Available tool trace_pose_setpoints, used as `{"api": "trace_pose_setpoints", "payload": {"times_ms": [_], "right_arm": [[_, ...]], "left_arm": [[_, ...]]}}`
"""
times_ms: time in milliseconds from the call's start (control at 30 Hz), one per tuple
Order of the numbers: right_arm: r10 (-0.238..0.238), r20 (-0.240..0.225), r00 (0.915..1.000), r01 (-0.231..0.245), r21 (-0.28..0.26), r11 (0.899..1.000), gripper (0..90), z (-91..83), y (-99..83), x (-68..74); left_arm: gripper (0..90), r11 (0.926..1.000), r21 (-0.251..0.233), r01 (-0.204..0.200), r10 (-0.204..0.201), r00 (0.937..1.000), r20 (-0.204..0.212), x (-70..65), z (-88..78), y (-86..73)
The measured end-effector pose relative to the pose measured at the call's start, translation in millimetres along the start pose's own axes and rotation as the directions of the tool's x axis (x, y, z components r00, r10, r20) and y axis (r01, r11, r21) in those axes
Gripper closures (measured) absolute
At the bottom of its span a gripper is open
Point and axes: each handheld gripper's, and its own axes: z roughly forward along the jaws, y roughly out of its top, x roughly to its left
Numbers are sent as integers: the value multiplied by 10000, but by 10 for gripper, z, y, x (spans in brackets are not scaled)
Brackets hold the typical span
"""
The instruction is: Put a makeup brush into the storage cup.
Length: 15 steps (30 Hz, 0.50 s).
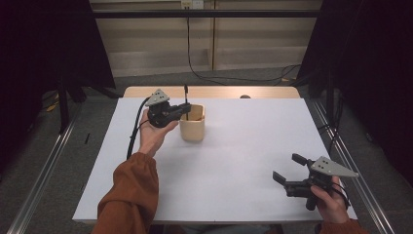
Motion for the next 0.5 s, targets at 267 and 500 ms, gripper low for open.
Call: {"api": "trace_pose_setpoints", "payload": {"times_ms": [267, 500], "right_arm": [[1, -99, 10000, -1, 69, 10000, 5, 7, -5, -1], [4, -104, 9999, -2, 124, 9999, 6, 4, -12, -7]], "left_arm": [[854, 9999, 149, 69, -69, 10000, -7, 18, 42, -87], [772, 9996, 168, 246, -246, 9997, -12, 36, 61, -113]]}}
